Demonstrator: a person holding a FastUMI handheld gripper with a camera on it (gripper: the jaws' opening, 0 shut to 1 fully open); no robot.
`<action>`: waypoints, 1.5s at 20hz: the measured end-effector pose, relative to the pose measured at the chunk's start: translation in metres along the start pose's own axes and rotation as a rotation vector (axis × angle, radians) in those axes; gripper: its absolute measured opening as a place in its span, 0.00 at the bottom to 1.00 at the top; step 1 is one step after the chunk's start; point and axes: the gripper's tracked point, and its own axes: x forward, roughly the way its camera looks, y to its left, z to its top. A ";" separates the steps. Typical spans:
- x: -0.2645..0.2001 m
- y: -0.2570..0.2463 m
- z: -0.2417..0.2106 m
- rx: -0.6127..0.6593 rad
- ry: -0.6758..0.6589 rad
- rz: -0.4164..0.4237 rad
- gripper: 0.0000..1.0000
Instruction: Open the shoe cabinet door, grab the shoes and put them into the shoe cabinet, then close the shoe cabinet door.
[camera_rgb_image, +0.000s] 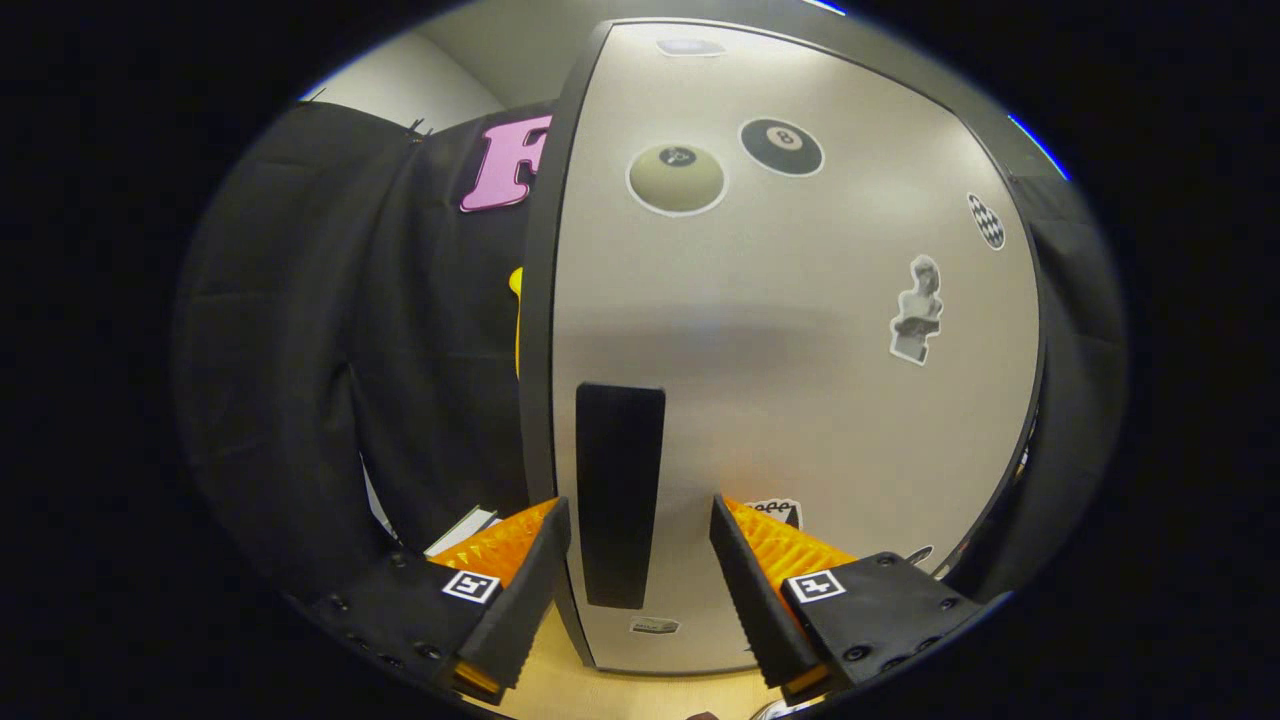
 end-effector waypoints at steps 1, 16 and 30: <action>-0.001 0.000 0.001 0.000 -0.010 -0.006 0.83; -0.006 0.014 -0.006 0.020 0.008 0.072 0.17; -0.065 -0.016 -0.019 -0.004 0.011 0.213 0.13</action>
